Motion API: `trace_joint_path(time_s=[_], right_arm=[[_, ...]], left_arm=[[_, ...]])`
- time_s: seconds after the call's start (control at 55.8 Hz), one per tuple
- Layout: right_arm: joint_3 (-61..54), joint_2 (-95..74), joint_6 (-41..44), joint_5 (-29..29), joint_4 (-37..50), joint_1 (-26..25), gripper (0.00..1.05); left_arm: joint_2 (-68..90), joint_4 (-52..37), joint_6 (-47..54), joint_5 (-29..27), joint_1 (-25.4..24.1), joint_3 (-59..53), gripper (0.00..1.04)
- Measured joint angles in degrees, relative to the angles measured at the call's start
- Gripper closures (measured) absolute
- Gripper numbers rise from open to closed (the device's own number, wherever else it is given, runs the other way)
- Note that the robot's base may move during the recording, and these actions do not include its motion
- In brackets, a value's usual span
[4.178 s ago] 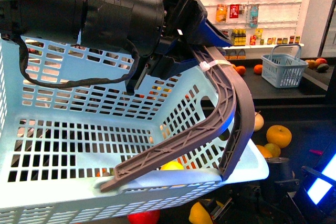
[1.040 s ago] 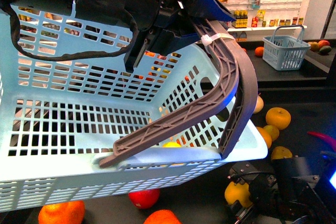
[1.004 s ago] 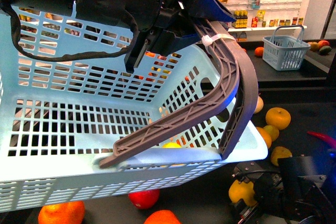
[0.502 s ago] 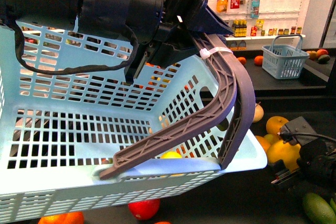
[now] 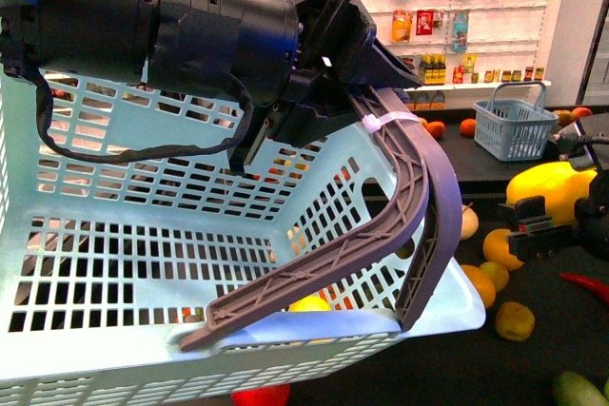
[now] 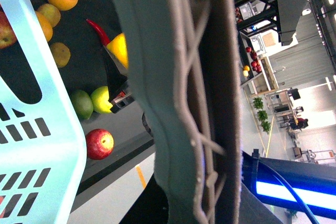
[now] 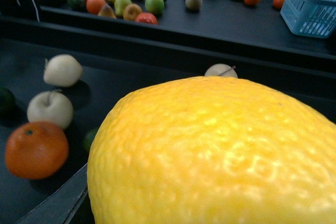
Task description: Pick lemon from shelf
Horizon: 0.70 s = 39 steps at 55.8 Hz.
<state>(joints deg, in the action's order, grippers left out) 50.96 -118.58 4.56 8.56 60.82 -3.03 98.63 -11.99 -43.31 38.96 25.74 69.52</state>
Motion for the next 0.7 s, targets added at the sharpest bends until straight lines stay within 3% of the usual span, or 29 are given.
trace_joint_path(time_s=[0.341,0.699], right_arm=[[-4.9,9.7,-7.2,1.5,1.6,7.9,0.34],[-7.2,7.0,-7.8,4.9,2.1,15.8,0.34]], left_arm=[[0.0,0.0,0.0,0.0,0.0,0.0,0.96],[0.0,0.0,0.0,0.0,0.0,0.0,0.96]])
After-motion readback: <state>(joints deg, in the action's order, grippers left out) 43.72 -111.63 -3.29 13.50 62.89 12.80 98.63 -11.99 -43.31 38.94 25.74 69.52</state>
